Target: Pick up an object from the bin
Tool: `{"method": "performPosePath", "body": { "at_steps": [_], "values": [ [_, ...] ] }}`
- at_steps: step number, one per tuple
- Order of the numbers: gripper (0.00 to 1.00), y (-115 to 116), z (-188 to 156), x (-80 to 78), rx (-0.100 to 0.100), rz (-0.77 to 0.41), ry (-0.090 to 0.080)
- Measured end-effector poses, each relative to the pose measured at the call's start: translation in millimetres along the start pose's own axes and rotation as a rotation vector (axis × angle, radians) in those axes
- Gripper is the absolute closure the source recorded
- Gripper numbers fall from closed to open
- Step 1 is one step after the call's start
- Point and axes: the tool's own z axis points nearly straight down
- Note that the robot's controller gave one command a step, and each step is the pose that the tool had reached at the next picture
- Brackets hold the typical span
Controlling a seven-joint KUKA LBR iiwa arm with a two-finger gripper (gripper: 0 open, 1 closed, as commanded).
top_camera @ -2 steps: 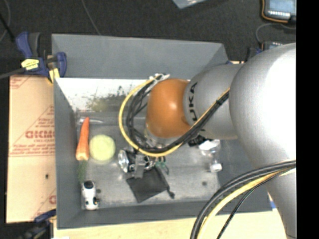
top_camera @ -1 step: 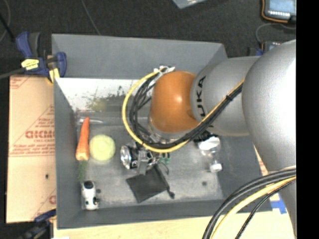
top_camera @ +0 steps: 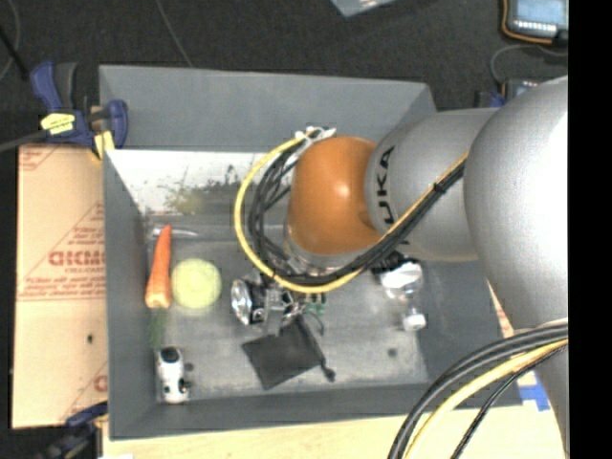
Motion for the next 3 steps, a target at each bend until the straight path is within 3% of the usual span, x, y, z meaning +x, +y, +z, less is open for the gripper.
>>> {"method": "performPosePath", "body": {
  "at_steps": [1, 2, 3],
  "values": [
    [1.0, 0, -44, 2.2, 0.002, -0.009, 0.007],
    [1.0, -2, -86, 1.7, 0.001, -0.059, -0.003],
    [1.0, -3, -140, 2.9, 0.001, -0.054, 0.005]
  ]
}}
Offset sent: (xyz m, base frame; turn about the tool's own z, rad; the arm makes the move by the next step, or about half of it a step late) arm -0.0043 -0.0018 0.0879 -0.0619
